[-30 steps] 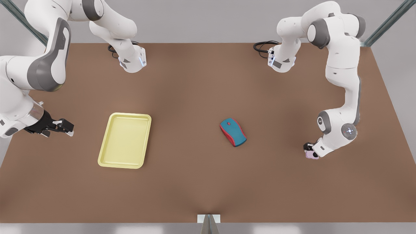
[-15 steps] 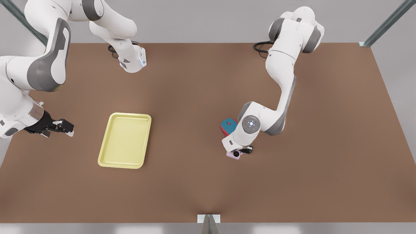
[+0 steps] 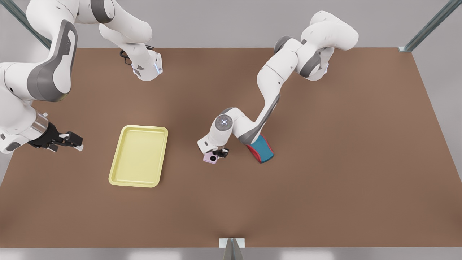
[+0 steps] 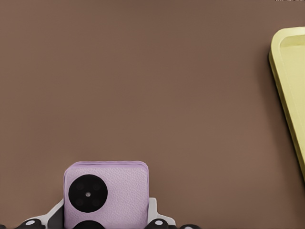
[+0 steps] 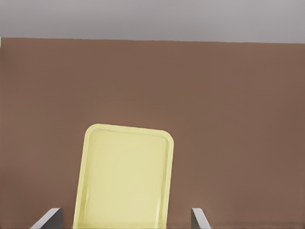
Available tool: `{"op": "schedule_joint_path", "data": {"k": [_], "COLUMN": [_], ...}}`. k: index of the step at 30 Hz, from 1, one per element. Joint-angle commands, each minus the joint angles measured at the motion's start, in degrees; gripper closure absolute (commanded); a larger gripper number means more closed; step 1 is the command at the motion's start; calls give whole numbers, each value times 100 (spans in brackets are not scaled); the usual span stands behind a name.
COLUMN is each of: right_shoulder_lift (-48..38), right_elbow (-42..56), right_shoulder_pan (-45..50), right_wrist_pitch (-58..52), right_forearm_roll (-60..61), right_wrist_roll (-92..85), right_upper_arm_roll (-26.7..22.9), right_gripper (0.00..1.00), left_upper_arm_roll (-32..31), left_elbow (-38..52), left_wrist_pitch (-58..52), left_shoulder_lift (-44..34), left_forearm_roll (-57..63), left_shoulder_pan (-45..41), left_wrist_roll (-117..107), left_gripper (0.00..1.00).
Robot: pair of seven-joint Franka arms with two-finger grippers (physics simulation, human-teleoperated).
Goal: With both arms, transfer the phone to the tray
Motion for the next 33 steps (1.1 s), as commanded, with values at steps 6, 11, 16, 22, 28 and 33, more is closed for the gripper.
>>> {"op": "schedule_joint_path", "data": {"k": [6, 11, 16, 22, 28, 33], "right_shoulder_lift": [48, -295, -681, -401, 803, 2069], "right_elbow": [-184, -658, -1607, -1889, -1810, -1405], "right_shoulder_pan": [-81, -108, -11, 1263, 2538, 2924], "right_wrist_pitch": [-334, -184, 326, 369, 1723, 3077], "right_forearm_roll": [-340, -331, -305, -358, -367, -419], "right_wrist_roll": [-57, -145, -154, 919, 3749, 5234], "right_upper_arm_roll": [7, 51, 297, 921, 904, 921], "right_gripper": [0, 0, 0, 0, 0, 0], "left_upper_arm_roll": [14, -21, 41, 577, -337, -337], "left_elbow": [11, 20, -85, -752, -2045, -2010], "left_wrist_pitch": [934, 864, -3073, -5025, -4972, -5025], "left_shoulder_lift": [348, 278, -1269, -3649, -5286, -5128], "left_forearm_roll": [110, 101, 57, 119, 734, 716], "left_shoulder_pan": [-80, -80, 1361, 2714, 3787, 3787], "left_wrist_roll": [-1293, -1424, 447, 2232, 3084, 3286], "left_gripper": [16, 0, 0, 0, 0, 0]}}
